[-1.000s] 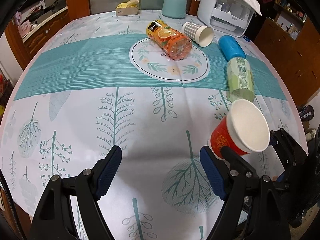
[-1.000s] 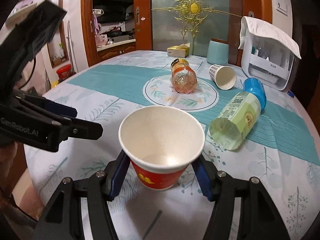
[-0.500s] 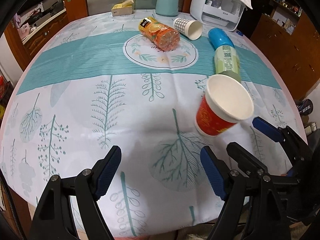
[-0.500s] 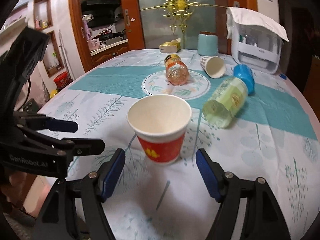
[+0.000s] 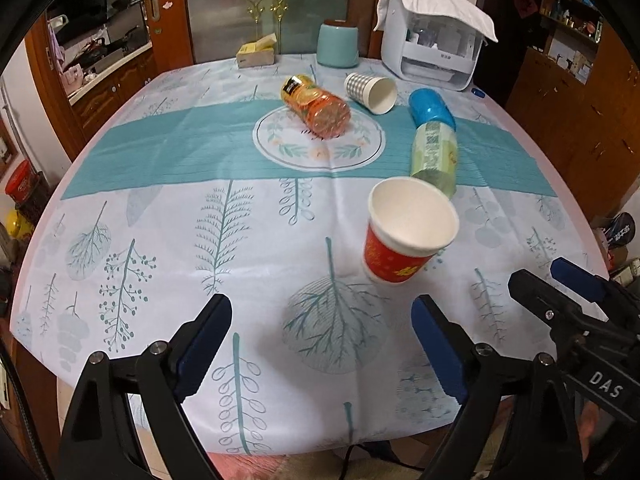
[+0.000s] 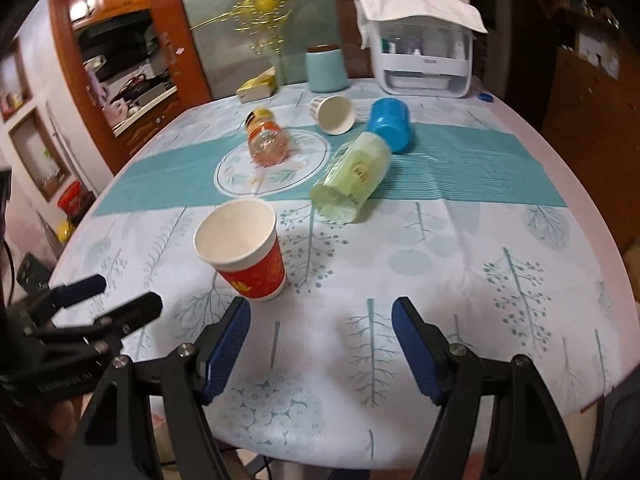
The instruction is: Flip cup upright
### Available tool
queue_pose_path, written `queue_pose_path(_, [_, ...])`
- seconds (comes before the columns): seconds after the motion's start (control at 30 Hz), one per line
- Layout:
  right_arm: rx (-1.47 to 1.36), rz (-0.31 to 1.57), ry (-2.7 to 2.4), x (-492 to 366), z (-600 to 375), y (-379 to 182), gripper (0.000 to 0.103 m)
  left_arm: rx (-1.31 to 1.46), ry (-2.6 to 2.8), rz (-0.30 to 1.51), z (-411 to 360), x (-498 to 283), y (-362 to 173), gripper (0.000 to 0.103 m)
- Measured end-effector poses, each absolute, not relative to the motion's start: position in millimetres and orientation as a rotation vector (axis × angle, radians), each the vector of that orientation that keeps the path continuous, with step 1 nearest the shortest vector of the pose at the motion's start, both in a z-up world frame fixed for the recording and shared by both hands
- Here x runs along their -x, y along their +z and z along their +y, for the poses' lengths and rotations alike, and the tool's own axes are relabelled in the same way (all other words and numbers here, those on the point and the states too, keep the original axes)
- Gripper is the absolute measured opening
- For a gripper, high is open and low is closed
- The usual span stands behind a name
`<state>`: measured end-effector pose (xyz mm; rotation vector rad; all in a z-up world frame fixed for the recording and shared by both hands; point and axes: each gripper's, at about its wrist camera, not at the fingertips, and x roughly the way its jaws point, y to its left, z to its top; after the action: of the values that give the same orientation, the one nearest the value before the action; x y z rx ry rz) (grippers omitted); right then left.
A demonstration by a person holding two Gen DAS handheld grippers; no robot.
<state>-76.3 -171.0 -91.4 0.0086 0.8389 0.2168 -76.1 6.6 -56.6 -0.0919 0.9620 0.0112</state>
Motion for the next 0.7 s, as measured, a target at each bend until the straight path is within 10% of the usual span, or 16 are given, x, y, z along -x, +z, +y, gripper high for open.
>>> queue_pose_path(0.7, [0.021,0.773,0.148,88.0,-169.0,-63.3,0.074,0.118,0.088,0.950,-8.1,75.5,-44.9,0.091])
